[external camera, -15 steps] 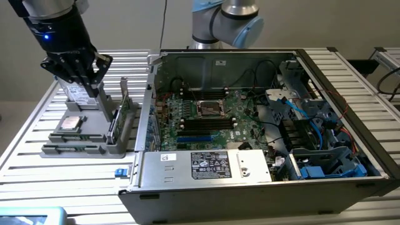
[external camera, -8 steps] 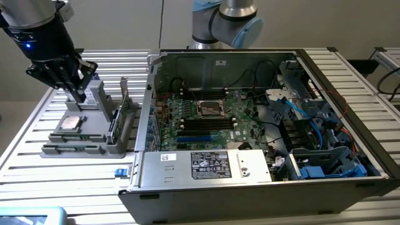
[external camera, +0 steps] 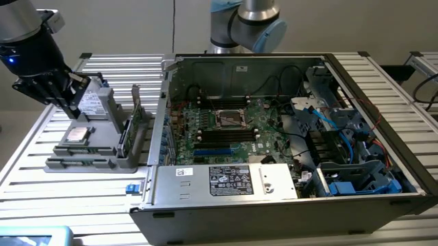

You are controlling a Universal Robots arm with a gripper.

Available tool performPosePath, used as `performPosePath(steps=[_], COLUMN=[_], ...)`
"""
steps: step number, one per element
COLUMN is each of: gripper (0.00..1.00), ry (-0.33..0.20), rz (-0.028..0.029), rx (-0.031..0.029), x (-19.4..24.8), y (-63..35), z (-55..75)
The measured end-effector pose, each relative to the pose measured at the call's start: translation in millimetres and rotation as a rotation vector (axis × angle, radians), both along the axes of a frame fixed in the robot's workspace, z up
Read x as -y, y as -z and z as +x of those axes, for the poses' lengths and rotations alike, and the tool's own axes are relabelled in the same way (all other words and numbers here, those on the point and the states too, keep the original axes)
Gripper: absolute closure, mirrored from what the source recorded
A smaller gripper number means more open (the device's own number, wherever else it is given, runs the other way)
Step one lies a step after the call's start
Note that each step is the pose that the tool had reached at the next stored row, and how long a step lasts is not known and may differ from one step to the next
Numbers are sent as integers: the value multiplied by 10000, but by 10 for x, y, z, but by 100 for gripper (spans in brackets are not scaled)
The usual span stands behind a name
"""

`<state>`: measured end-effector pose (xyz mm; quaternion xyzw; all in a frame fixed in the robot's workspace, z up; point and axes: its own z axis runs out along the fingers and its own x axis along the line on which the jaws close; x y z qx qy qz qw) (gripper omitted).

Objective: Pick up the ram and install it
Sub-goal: 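Reach for the ram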

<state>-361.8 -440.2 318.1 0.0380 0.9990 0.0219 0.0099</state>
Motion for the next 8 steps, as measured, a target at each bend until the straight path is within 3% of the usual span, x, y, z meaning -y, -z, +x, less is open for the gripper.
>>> performPosePath(steps=[4,8], gripper=[89,89], ry=[0,-4], rz=[-36,-173], rx=[-3,-4], x=[13,13], y=[52,87], z=[-63,-96])
